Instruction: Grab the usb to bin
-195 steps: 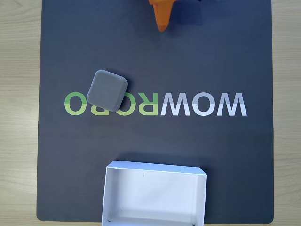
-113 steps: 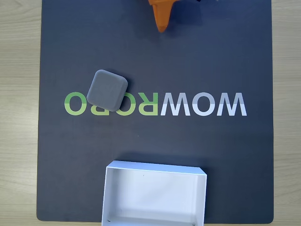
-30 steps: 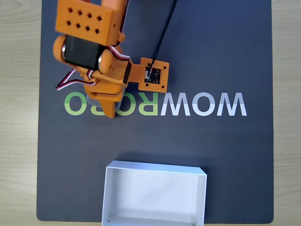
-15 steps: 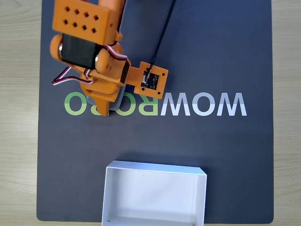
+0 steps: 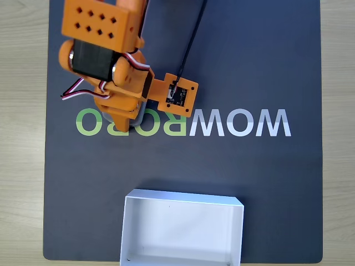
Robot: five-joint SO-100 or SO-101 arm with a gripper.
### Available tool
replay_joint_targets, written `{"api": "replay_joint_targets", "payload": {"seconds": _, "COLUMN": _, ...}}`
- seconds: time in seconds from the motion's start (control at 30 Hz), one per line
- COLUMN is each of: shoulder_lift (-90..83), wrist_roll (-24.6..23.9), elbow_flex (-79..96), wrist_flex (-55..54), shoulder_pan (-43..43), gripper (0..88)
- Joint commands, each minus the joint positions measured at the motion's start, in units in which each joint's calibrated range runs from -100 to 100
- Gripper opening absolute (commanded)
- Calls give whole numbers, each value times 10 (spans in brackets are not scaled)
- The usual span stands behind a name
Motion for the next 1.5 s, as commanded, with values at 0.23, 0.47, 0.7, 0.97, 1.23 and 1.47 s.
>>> {"api": "replay_joint_targets", "payload": {"seconds": 0.23, "shoulder_lift": -208, "wrist_roll": 3, "elbow_flex": -23, "wrist_flex": 10, "shoulder_pan": -47, "gripper": 20}}
{"api": "replay_joint_targets", "payload": {"seconds": 0.47, "shoulder_lift": -395, "wrist_roll": 2, "elbow_flex": -88, "wrist_flex": 43, "shoulder_pan": -144, "gripper": 20}}
{"api": "replay_joint_targets", "payload": {"seconds": 0.7, "shoulder_lift": -558, "wrist_roll": -1, "elbow_flex": -86, "wrist_flex": 90, "shoulder_pan": -210, "gripper": 15}}
{"api": "replay_joint_targets", "payload": {"seconds": 0.97, "shoulder_lift": -551, "wrist_roll": -1, "elbow_flex": -96, "wrist_flex": 78, "shoulder_pan": -187, "gripper": 20}}
{"api": "replay_joint_targets", "payload": {"seconds": 1.23, "shoulder_lift": -304, "wrist_roll": -2, "elbow_flex": -192, "wrist_flex": -69, "shoulder_pan": -172, "gripper": 19}}
{"api": "replay_joint_targets", "payload": {"seconds": 1.47, "shoulder_lift": -36, "wrist_roll": -2, "elbow_flex": -440, "wrist_flex": -79, "shoulder_pan": -164, "gripper": 19}}
